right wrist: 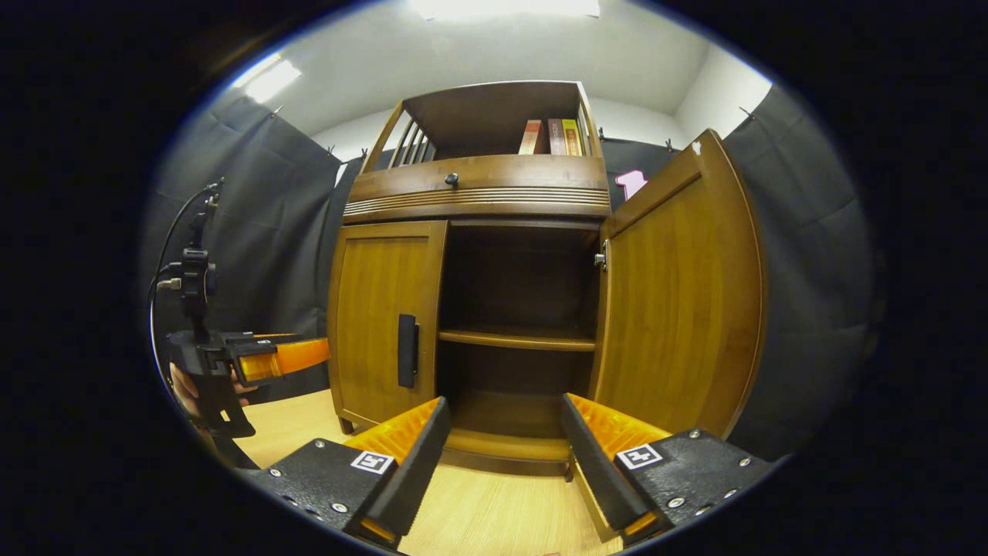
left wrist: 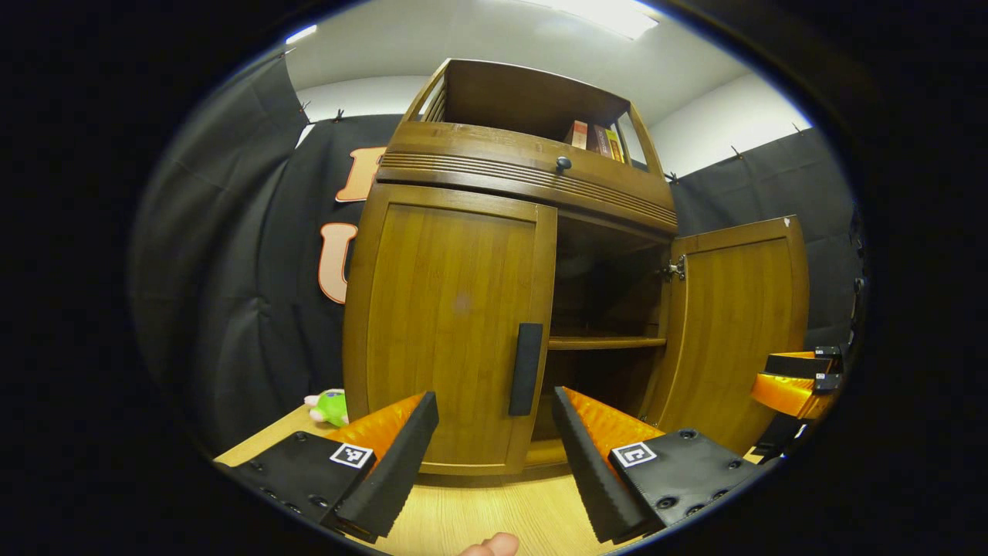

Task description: Open the right door of the double-door shoe cabinet with the right hand, and open the left door with the left hand.

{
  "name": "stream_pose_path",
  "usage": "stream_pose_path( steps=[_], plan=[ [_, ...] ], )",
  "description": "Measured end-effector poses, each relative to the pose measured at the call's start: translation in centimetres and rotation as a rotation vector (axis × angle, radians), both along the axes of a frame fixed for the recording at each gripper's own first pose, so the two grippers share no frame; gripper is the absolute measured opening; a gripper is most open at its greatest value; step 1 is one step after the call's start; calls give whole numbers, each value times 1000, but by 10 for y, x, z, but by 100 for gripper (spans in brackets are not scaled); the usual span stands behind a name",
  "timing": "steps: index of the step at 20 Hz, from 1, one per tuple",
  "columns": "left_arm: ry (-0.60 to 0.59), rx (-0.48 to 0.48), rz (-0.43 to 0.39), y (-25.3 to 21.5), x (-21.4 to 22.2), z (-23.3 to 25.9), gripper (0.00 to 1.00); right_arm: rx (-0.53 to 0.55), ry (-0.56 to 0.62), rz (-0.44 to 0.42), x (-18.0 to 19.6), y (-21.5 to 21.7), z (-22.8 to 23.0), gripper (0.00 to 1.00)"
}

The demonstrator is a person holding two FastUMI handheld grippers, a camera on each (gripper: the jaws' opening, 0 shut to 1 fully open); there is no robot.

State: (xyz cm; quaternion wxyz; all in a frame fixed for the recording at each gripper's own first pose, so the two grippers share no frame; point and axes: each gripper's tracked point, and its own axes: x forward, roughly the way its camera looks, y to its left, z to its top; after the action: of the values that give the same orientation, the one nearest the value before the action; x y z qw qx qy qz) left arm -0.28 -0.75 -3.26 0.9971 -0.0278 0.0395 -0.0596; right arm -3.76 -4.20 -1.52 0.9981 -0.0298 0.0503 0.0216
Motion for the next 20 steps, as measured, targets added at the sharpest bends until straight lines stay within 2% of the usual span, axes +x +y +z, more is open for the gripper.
stream_pose_path(
  steps=[1,2,3,4,5,6,7,10,11,12,14,16,20],
  plan=[
    [-1,4,-12,-3,1,1,97,2,7,-20,-2,-4,0,82],
    [-12,4,-26,-6,3,3,96,5,7,-23,0,-2,0,83],
    [-27,5,-46,-10,8,5,96,7,0,-23,-1,0,1,100],
    [-39,11,-55,-13,12,8,96,2,-5,-27,-2,0,2,93],
    [-50,24,-50,-12,14,8,99,-5,-7,-26,-2,1,1,93],
    [-51,36,-54,-13,19,7,94,-6,-2,-23,-2,2,-3,93],
    [-46,39,-59,-17,25,6,94,1,10,-15,-3,5,-8,93],
    [-28,23,-90,-38,52,-2,96,17,41,-1,-7,9,-18,93],
    [-17,18,-88,-40,60,-7,95,14,50,-6,-8,7,-20,93],
    [-7,9,-85,-42,69,-13,99,8,52,-14,-9,4,-22,97],
    [-6,10,-62,-40,81,-18,98,-3,47,-31,-11,-3,-21,94],
    [-29,25,-24,-33,96,-16,97,-7,44,-41,-10,-8,-20,94],
    [-20,76,-7,-30,110,-24,95,-1,42,-47,-9,-12,-20,94]
  ],
)
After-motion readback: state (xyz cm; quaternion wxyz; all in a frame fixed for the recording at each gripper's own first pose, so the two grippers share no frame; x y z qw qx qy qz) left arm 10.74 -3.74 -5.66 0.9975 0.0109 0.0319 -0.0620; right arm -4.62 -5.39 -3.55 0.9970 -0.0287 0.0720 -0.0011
